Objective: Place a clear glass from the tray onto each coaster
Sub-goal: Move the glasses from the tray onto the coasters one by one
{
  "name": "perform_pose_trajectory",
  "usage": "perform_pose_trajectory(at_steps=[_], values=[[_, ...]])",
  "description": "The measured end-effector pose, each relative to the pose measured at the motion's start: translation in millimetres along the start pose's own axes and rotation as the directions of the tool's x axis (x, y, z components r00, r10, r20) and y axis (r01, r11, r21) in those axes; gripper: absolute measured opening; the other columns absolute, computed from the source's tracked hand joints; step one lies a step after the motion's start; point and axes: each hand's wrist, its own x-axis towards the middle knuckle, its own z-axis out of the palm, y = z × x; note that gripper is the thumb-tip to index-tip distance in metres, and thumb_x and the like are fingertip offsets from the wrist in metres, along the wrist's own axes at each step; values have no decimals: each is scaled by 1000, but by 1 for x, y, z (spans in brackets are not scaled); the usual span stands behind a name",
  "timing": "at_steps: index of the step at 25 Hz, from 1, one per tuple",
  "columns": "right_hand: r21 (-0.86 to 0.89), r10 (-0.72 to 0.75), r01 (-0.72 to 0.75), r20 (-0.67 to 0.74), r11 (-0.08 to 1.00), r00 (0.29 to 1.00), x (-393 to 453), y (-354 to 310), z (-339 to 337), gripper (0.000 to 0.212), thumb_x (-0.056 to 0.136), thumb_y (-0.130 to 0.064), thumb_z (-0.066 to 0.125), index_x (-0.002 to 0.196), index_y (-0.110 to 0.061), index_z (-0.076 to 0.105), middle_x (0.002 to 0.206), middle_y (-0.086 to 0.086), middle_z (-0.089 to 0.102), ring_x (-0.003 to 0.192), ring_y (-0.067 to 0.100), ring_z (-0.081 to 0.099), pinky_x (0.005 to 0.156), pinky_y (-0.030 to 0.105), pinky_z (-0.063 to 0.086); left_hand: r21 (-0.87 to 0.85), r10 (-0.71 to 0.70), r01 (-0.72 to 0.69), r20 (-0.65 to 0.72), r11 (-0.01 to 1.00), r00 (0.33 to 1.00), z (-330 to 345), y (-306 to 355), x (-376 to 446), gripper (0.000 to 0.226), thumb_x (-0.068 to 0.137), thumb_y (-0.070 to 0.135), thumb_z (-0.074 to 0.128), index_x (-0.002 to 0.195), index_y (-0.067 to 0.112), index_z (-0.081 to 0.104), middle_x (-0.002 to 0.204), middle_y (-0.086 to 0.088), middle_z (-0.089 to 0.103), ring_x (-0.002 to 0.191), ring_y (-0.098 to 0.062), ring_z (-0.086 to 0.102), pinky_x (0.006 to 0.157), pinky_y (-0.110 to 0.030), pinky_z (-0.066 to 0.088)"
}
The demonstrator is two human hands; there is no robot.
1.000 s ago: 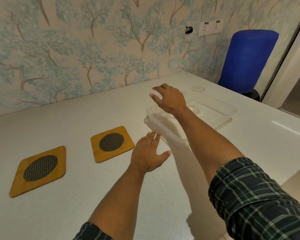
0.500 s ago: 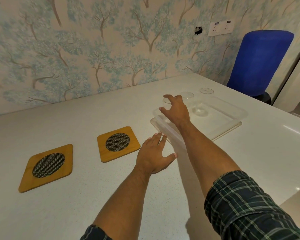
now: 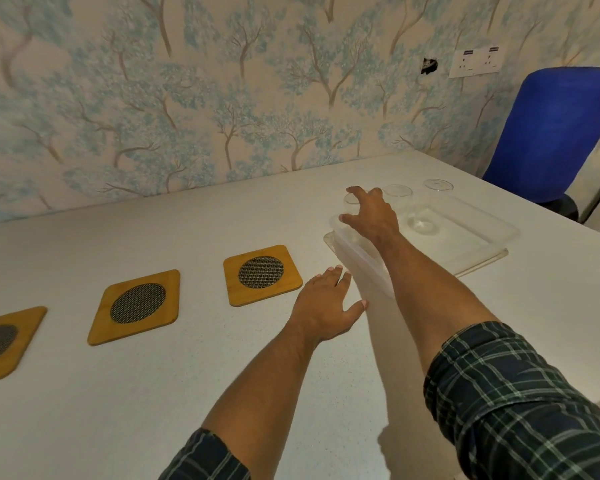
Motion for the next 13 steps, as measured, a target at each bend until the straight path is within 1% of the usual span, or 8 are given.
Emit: perform_pose_trajectory(at_steps=[1, 3, 5, 7, 8, 9, 12, 13], values=[[-28, -33, 33, -17, 999, 999, -2, -5, -4, 63, 90, -44, 69, 146, -32, 43, 142, 14, 40, 108, 38, 62, 88, 41, 51, 11, 11, -11, 2, 1000, 1000, -2, -1, -5, 81, 101, 68, 25, 164, 17, 17, 172, -7, 17, 159, -26, 15, 129, -45, 16], [-90, -101, 91, -108, 992, 989, -6, -16, -11, 63, 92, -42, 69, 148, -31, 42, 140, 14, 41, 106, 35, 62, 83, 41, 53, 20, 45, -45, 2, 999, 999, -7, -6, -15, 78, 103, 64, 27, 163, 15, 21, 171, -8, 22, 157, -26, 20, 128, -45, 21], [-173, -195, 160, -208, 972, 959, -10, -29, -17, 61, 91, -41, 69, 146, -32, 44, 135, 15, 45, 107, 33, 61, 78, 41, 55, 28, 79, -79, -12, 997, 997, -14, -13, -27, 75, 103, 62, 31, 161, 15, 29, 167, -7, 34, 153, -25, 32, 124, -45, 30], [-197, -278, 228, -280, 954, 919, -17, -49, -21, 59, 90, -41, 70, 143, -32, 47, 131, 14, 49, 104, 32, 61, 73, 40, 54, 55, 118, -114, -79, 992, 990, -23, -23, -43, 67, 102, 59, 36, 154, 18, 42, 153, -3, 54, 137, -24, 52, 115, -45, 43], [-185, -306, 259, -307, 948, 901, -21, -59, -21, 58, 89, -42, 70, 142, -32, 49, 130, 14, 51, 103, 31, 61, 71, 39, 54, 60, 125, -118, -124, 991, 984, -27, -29, -50, 62, 101, 57, 38, 149, 19, 47, 144, -1, 61, 128, -22, 57, 109, -44, 47], [-164, -335, 296, -324, 941, 885, -27, -72, -18, 57, 88, -43, 70, 141, -32, 51, 129, 13, 52, 102, 29, 62, 70, 38, 54, 56, 114, -106, -164, 993, 980, -31, -38, -59, 60, 101, 57, 39, 148, 20, 49, 142, 0, 62, 126, -21, 58, 108, -43, 47], [-123, -450, 434, -326, 892, 831, -49, -114, 1, 57, 84, -49, 69, 137, -32, 56, 123, 11, 57, 95, 27, 65, 64, 35, 54, 47, -5, 15, -217, 999, 976, -41, -73, -89, 69, 100, 59, 36, 155, 18, 40, 159, -4, 46, 145, -22, 42, 121, -43, 34], [-127, -495, 482, -322, 867, 807, -56, -128, 9, 57, 83, -51, 69, 136, -32, 58, 120, 10, 58, 92, 26, 66, 61, 35, 54, 45, -42, 54, -232, 998, 972, -45, -85, -99, 70, 101, 60, 36, 157, 17, 38, 161, -4, 43, 147, -23, 39, 122, -42, 32]])
